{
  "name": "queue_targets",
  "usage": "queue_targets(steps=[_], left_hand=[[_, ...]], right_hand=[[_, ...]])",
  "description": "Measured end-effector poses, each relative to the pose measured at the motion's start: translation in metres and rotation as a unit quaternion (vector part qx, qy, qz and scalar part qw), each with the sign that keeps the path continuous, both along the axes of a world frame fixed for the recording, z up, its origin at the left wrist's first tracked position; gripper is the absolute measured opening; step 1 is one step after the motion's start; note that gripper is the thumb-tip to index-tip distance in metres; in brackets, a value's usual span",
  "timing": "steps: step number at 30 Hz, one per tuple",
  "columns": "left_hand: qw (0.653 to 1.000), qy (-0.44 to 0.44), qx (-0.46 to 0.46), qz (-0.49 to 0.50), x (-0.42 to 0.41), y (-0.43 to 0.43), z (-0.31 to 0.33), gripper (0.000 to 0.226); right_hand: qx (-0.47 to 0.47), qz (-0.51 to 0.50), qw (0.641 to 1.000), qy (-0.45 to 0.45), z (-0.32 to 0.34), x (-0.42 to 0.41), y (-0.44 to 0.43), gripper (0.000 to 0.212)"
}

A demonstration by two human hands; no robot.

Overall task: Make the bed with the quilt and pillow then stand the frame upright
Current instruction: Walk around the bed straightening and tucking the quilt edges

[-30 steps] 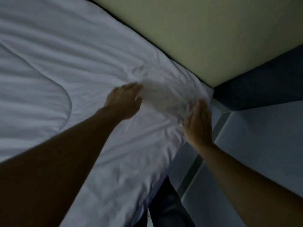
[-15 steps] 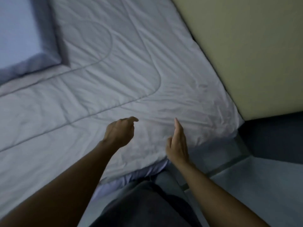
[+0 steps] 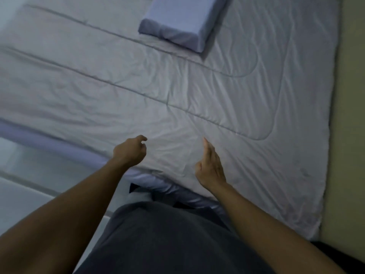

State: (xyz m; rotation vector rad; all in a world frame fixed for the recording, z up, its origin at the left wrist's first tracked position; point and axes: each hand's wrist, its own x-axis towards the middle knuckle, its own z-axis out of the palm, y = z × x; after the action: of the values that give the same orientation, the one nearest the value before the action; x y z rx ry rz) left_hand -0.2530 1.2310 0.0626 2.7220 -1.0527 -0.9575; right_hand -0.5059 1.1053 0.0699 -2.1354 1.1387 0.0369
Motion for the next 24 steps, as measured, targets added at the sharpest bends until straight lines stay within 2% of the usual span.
queue_targets(steps=[6,11,15,19,24], left_hand=[[0.998,-0.032,-0.018,0.056,0.100,0.074,-0.007,0.039],[0.995,0.062,-0.001,0.080,0.190,0.124,-0.002,0.041],[0.983,0.137,0.004,0.120,0.252,0.163,0.006,0.042],[0.957,0.192,-0.078,0.201,0.307,0.195,0.014,0.036],[0.923,0.165,-0.166,0.305,0.363,0.239,0.027,0.033]], right_hand=[[-0.058,0.091,0.994,0.031,-0.004,0.121,0.042,0.071],[-0.004,0.122,0.991,0.056,0.003,0.243,0.086,0.064],[0.035,0.166,0.985,0.045,0.007,0.336,0.116,0.045],[0.050,0.174,0.983,0.013,0.007,0.417,0.143,0.037],[0.078,0.186,0.977,-0.069,0.000,0.501,0.173,0.031]])
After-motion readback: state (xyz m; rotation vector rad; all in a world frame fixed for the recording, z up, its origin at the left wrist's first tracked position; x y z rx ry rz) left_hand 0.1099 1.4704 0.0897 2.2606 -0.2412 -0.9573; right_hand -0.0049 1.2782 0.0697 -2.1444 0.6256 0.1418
